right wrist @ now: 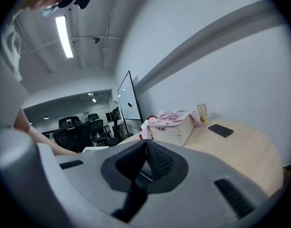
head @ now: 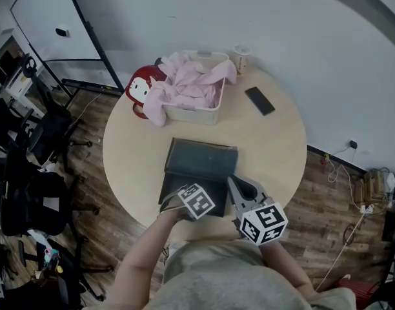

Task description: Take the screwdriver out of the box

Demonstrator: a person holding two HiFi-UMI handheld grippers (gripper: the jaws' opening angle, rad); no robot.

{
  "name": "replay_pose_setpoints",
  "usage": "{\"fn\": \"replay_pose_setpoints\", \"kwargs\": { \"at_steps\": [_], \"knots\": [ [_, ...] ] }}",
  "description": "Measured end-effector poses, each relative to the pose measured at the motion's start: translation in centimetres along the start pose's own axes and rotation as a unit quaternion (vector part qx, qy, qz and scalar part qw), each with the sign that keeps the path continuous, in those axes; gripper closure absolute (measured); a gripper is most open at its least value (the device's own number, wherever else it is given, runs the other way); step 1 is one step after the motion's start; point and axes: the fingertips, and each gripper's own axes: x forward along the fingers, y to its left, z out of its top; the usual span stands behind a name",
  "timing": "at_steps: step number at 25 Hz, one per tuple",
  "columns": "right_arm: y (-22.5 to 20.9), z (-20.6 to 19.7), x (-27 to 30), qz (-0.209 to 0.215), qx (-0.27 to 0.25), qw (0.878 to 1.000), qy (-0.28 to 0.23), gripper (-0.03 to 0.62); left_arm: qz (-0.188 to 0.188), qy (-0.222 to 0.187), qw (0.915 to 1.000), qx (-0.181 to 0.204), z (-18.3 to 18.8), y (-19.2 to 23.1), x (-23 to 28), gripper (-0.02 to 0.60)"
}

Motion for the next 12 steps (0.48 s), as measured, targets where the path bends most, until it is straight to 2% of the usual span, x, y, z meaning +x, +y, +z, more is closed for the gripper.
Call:
{"fn": "replay_pose_setpoints", "kwargs": {
  "at_steps": [3, 4, 5, 12],
  "knots": [
    [-0.09, -0.07, -0.14, -0.002, 0.002, 1.000, 0.000, 0.594, 0.004, -0.011, 0.9998, -0.017, 0.15, 0.37, -0.20, 0.422],
    [-0.09, -0.11, -0.20, -0.002, 0.003, 1.000, 0.000, 0.594, 0.008, -0.017, 0.9995, -0.024, 0.25, 0.53, -0.29, 0.491],
    [-0.04, -0.15, -0.27, -0.002, 0.003, 1.000, 0.000, 0.594, 0.011, -0.021, 0.9993, -0.030, 0.32, 0.61, -0.36, 0.529],
    [0.45, -0.03, -0.92, -0.002, -0.001, 1.000, -0.003, 0.594, 0.035, -0.026, 0.9990, -0.015, 0.37, 0.52, -0.67, 0.531]
  ]
}}
